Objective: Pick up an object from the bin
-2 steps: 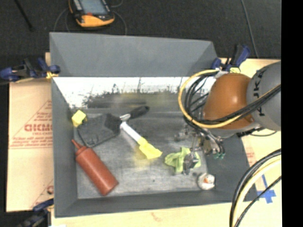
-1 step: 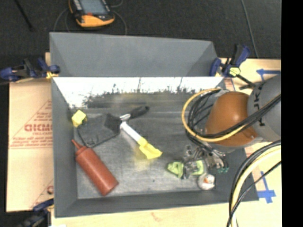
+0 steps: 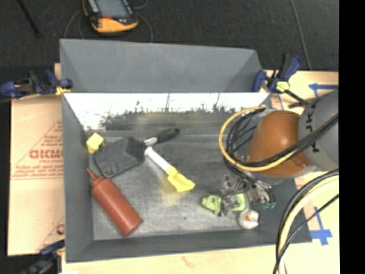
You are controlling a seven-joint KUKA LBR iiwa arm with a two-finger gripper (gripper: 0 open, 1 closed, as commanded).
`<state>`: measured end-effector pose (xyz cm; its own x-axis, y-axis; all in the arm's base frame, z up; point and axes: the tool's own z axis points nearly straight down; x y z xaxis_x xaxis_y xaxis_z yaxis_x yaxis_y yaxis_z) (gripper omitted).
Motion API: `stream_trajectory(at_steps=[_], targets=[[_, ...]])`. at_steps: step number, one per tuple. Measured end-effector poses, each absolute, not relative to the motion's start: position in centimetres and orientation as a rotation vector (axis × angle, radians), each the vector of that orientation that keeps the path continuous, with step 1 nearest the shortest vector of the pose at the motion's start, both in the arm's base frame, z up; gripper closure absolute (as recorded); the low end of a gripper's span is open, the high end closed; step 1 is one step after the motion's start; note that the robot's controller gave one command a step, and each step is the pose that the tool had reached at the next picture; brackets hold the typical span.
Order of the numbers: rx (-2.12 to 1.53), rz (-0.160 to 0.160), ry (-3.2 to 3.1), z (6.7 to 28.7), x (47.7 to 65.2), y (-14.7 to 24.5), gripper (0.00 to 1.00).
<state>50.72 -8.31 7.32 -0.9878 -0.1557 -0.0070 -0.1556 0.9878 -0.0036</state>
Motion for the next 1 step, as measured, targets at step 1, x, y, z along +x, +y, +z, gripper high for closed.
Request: stream_trajectory(at_steps=[1], targets=[[-0.243, -0.002, 3.127, 21.54, 51.22, -9.52, 1.00]])
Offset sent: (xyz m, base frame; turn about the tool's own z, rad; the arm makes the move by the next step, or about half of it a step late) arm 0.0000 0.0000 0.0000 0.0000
